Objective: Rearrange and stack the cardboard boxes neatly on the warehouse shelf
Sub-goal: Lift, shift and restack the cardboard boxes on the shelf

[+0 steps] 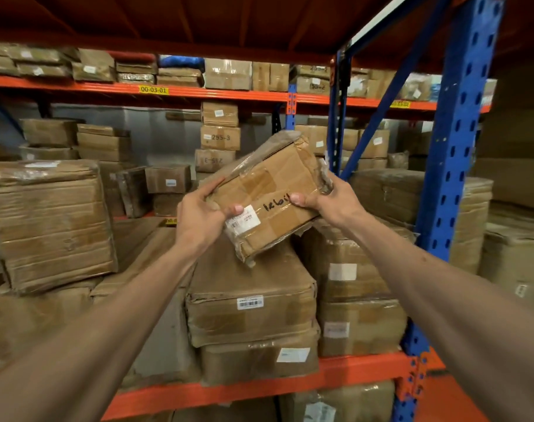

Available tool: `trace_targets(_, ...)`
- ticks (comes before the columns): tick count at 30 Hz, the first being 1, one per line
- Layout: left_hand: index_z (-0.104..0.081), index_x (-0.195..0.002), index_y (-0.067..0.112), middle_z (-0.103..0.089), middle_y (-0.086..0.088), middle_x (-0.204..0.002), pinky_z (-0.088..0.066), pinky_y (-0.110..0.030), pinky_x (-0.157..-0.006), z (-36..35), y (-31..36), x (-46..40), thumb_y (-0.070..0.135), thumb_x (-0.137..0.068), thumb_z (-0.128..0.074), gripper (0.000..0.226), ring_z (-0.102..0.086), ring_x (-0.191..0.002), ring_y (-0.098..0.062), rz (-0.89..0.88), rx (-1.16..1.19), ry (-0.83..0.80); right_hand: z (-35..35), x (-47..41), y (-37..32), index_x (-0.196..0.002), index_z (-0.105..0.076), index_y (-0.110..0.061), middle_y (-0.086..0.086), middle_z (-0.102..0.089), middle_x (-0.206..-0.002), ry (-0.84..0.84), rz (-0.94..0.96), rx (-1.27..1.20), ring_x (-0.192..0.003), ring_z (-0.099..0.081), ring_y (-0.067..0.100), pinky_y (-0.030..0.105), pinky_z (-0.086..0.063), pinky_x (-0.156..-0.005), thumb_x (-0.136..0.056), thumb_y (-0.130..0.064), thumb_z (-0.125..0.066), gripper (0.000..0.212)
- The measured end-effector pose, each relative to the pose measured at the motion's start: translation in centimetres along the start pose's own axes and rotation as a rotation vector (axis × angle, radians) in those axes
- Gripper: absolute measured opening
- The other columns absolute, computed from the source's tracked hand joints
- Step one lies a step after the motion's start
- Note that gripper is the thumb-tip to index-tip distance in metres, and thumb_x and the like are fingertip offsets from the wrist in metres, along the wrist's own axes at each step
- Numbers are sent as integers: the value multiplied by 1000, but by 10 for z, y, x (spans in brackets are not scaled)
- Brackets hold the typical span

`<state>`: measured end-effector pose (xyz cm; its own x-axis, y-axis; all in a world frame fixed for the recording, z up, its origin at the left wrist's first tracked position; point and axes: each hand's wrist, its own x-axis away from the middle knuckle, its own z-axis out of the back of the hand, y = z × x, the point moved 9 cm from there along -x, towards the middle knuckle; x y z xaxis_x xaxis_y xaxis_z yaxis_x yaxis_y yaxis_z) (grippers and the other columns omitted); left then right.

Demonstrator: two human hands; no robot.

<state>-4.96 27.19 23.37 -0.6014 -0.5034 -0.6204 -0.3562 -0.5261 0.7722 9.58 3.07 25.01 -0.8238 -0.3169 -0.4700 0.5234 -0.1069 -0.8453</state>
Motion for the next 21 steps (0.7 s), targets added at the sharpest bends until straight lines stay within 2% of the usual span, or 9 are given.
trace_targets(4, -62, -136, 28, -67, 8, -122, -52, -39, -101, -58, 54, -14, 15, -69, -90, 73, -61, -115, -12, -101, -37, -84, 69, 5, 15, -133, -56, -27, -2, -66, -125, 93, 15, -52, -111, -64, 19, 45, -53, -98, -65, -45, -93, 79)
trace_targets(6, -61, -137, 25, -66, -1, -130, -48, -42, -107, -92, 75, -16, 14, -71, -89, 72, -58, -121, -17, -140, -68, -128, 105, 6, 29, -136, -54, -27, -1, -66, -127, 126, -6, -49, -111, -64, 20, 44, -53, -98, -66, -46, -92, 82)
trace_targets(9, -66, -130, 31, -67, 0, -127, -48, -46, -106, -145, 100, -12, 9, -79, -81, 58, -56, -123, -20, -213, -165, -203, 152, 13, 63, -139, -55, -18, 1, -66, -127, 182, -119, 118, -116, -63, 25, 45, -50, -102, -65, -56, -90, 90)
trace_targets(10, -68, -126, 31, -68, 1, -125, -49, -48, -105, -163, 108, -11, 7, -82, -77, 52, -56, -122, -20, -242, -204, -230, 167, 15, 75, -132, -61, -14, 1, -68, -121, 199, -154, 230, -111, -64, 25, 41, -52, -95, -65, -60, -87, 85)
trace_targets(12, -70, -125, 27, -69, 1, -122, -48, -49, -105, -190, 121, -10, 4, -83, -71, 48, -55, -122, -21, -296, -274, -267, 192, 17, 87, -106, -68, -11, 2, -69, -99, 237, -179, 473, -91, -64, 23, 34, -50, -71, -63, -71, -80, 75)
trace_targets(14, -59, -139, 25, -65, -3, -132, -43, -49, -110, -209, 123, -12, 6, -80, -71, 63, -52, -128, -24, -270, -322, -289, 210, 14, 83, -80, -64, -9, 2, -66, -79, 254, -159, 651, -73, -62, 21, 34, -45, -57, -57, -81, -71, 76)
trace_targets(17, -28, -155, 33, -39, -12, -154, -33, -52, -115, -234, 105, -8, 28, -65, -90, 109, -38, -139, -32, -139, -371, -413, 222, 5, 75, -66, -54, -12, 4, -58, -64, 211, -136, 820, -59, -56, 18, 34, -41, -50, -54, -84, -67, 74)
trace_targets(19, -28, -150, 36, -36, -11, -153, -34, -54, -114, -242, 98, -5, 38, -55, -95, 117, -38, -137, -33, -118, -397, -418, 222, 0, 76, -66, -51, -12, 4, -56, -64, 182, -137, 858, -59, -56, 20, 33, -37, -48, -58, -81, -71, 72)
trace_targets(21, -36, -143, 33, -43, -7, -145, -39, -53, -111, -246, 95, -8, 39, -52, -97, 110, -44, -130, -30, -122, -399, -380, 220, -6, 77, -69, -52, -10, 7, -59, -69, 166, -124, 924, -66, -60, 25, 34, -42, -53, -61, -82, -69, 74)
